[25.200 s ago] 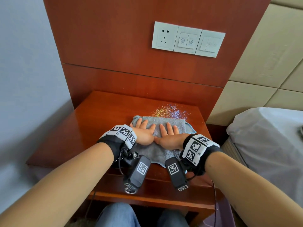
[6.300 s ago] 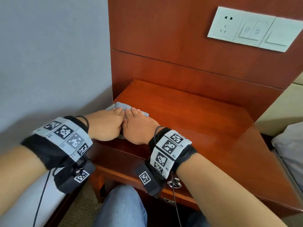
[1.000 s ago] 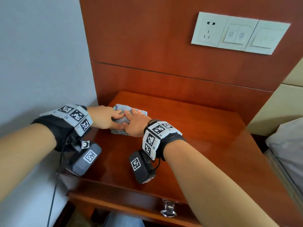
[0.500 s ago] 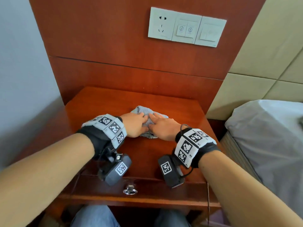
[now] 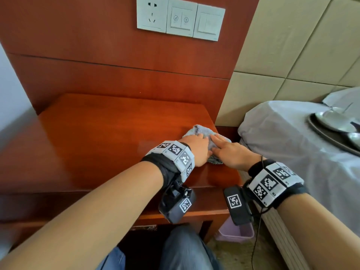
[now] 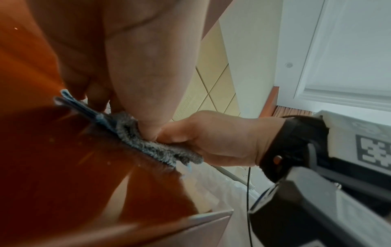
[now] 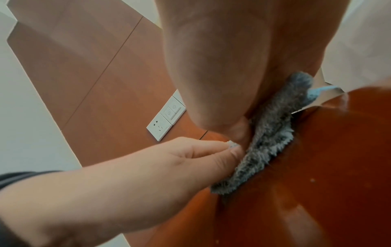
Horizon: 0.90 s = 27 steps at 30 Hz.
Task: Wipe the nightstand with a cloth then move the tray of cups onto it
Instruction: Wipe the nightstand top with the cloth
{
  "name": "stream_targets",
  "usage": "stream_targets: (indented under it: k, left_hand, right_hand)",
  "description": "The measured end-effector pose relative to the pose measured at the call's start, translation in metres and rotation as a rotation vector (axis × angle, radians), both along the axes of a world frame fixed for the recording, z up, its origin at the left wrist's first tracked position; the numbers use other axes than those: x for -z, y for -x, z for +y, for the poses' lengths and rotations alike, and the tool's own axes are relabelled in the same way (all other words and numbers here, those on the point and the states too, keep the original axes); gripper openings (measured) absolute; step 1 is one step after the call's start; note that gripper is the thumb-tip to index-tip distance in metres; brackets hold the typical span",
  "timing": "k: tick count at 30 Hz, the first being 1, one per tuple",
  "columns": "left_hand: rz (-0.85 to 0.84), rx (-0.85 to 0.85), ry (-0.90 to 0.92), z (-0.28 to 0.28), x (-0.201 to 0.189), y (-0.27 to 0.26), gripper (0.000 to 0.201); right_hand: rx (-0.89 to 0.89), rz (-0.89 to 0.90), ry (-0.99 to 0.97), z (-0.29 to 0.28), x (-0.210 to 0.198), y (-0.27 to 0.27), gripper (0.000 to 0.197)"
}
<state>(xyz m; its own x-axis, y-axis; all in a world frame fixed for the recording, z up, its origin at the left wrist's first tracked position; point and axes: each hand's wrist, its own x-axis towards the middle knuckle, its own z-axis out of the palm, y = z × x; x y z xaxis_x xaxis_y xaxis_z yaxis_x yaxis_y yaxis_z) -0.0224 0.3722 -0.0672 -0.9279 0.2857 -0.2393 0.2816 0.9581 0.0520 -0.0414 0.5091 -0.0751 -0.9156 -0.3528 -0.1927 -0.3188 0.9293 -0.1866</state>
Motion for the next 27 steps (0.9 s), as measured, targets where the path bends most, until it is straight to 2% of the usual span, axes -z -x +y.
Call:
stream_targets:
  k: [2, 6, 9, 11, 18, 19, 23, 25, 27]
  left_hand:
    - [0.02, -0.014, -0.105, -0.001, 0.008, -0.001, 0.062]
    - [0.061, 0.032, -0.15, -0.001, 0.016, -0.016, 0.06]
    - [0.117, 0.044, -0.192, -0.004, 0.019, -0.027, 0.059]
    - [0.135, 0.05, -0.191, -0.005, 0.019, -0.03, 0.057]
    - [0.172, 0.03, -0.181, -0.004, 0.022, -0.031, 0.055]
    - [0.191, 0.023, -0.185, -0.002, 0.023, -0.033, 0.055]
    - [0.335, 0.005, -0.171, 0.004, 0.029, -0.041, 0.052]
    - [0.417, 0.0, -0.137, 0.01, 0.03, -0.046, 0.049]
    - [0.484, -0.001, -0.117, 0.016, 0.031, -0.052, 0.047]
  right_hand:
    - [0.014, 0.014, 0.014, 0.002, 0.001, -0.008, 0.053]
    - [0.043, 0.081, -0.002, 0.006, 0.01, -0.031, 0.046]
    - [0.105, 0.131, 0.162, 0.003, 0.014, -0.042, 0.049]
    - [0.104, 0.22, 0.197, 0.0, 0.016, -0.043, 0.049]
    - [0.136, 0.364, 0.408, -0.005, 0.028, -0.037, 0.035]
    - [0.115, 0.369, 0.392, -0.004, 0.031, -0.04, 0.035]
    - [0.006, 0.341, 0.057, 0.006, 0.031, -0.049, 0.046]
    - [0.0, 0.337, 0.025, 0.012, 0.031, -0.049, 0.048]
    - [0.007, 0.366, 0.08, 0.016, 0.036, -0.051, 0.049]
